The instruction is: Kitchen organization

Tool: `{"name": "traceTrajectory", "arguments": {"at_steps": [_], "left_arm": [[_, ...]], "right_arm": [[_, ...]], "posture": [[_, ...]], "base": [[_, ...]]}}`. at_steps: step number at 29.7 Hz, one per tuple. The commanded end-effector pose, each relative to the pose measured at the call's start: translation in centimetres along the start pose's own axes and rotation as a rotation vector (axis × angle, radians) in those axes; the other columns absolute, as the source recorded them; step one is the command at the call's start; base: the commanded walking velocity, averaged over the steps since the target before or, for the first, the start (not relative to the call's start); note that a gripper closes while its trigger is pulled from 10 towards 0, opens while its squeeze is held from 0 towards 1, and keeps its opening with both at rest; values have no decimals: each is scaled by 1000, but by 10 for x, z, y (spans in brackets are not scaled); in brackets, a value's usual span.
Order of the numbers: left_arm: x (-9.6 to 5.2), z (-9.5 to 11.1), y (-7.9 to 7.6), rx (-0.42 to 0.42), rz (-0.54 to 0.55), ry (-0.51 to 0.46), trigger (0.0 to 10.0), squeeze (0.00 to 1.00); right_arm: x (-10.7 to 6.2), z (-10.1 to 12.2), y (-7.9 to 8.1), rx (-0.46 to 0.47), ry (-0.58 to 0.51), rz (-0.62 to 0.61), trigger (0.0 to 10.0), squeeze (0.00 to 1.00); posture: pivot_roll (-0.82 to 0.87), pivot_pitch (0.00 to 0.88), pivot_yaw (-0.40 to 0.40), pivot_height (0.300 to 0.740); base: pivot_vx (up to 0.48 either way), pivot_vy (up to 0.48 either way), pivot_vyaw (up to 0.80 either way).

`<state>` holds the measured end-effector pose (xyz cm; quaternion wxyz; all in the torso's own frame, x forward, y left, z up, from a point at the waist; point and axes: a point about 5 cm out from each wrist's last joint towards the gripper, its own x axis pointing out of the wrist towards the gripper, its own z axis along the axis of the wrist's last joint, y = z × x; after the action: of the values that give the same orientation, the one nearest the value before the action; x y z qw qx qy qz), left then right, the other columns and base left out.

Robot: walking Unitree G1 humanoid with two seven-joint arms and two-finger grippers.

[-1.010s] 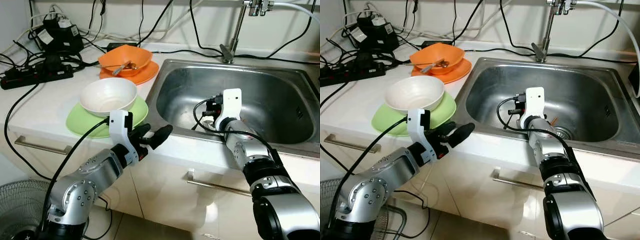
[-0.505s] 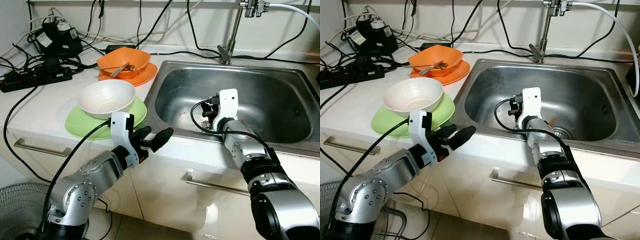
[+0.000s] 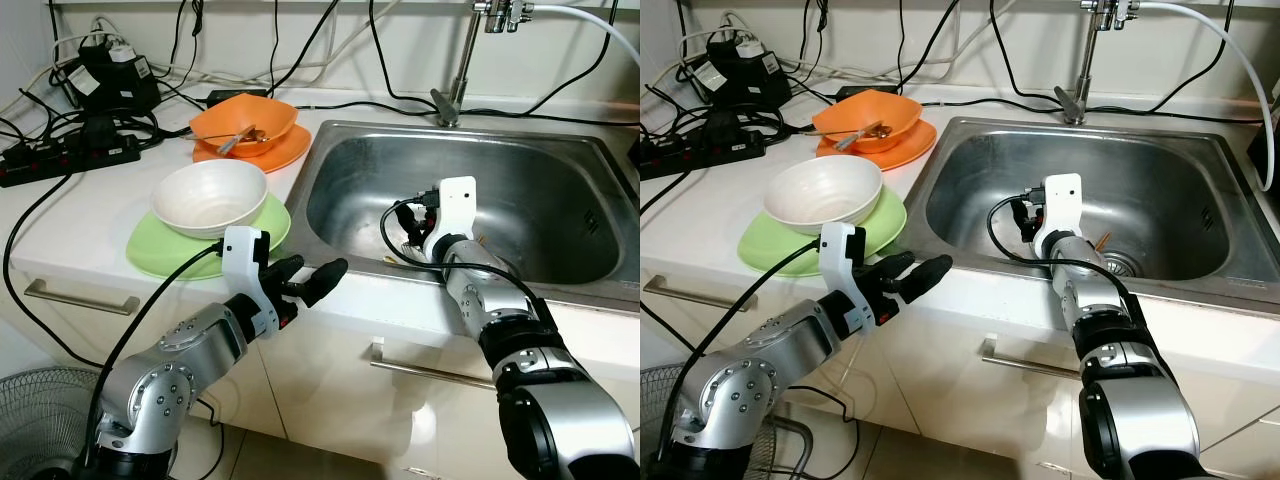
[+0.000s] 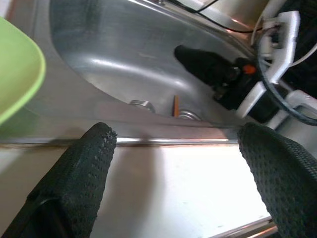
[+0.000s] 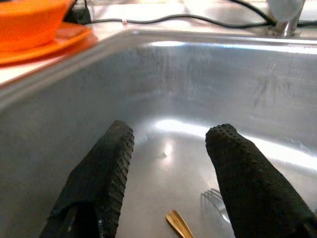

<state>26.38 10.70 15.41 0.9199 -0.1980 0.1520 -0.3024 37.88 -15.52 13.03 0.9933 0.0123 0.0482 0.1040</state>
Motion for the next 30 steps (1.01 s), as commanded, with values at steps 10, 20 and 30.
{"name": "traceTrajectory", "arguments": {"at_steps": [10, 20, 30], "left_arm": [[-5, 44, 2, 213, 131, -245, 10000, 192], [-13, 83, 9, 366, 288, -441, 10000, 0], [-38, 87, 65, 323, 690, -461, 10000, 0]], "right_arm": [[-16, 38, 15, 163, -268, 121, 10000, 0], [-32, 60, 36, 220, -346, 267, 10000, 0], [-48, 56, 56, 232, -263, 458, 10000, 0]], "posture": [[-7, 14, 90, 740], [-16, 13, 95, 740], [-19, 13, 96, 740]], "base": [[0, 0, 0], [0, 0, 0], [0, 0, 0]]}}
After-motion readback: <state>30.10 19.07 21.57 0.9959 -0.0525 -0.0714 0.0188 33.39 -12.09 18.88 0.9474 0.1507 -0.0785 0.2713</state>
